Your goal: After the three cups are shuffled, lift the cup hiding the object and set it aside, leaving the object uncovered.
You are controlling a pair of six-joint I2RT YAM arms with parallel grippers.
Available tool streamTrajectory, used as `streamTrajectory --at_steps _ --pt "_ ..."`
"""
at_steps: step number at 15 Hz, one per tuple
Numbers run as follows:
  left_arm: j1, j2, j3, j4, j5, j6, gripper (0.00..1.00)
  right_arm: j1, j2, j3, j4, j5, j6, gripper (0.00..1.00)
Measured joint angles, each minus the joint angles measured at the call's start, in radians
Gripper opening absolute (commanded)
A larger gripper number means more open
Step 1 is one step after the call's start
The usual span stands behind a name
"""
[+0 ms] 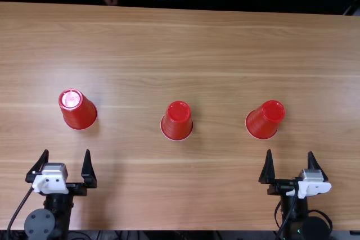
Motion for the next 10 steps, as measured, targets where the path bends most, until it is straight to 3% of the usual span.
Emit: streamTrajectory --at_steps 5,8,10 --pt "0.000 0.000 0.019 -0.034 -0.006 0.000 1.00 0.000 0.000 0.111 -0.010 0.000 -0.005 1.00" --pt "0.000 0.023 0.232 -0.233 -0.008 0.000 1.00 0.000 0.104 0.311 -0.123 0.000 -0.006 1.00" --pt "0.000 0.134 0.424 -0.332 -0.009 0.000 1.00 0.000 0.216 0.441 -0.230 0.000 -0.011 1.00"
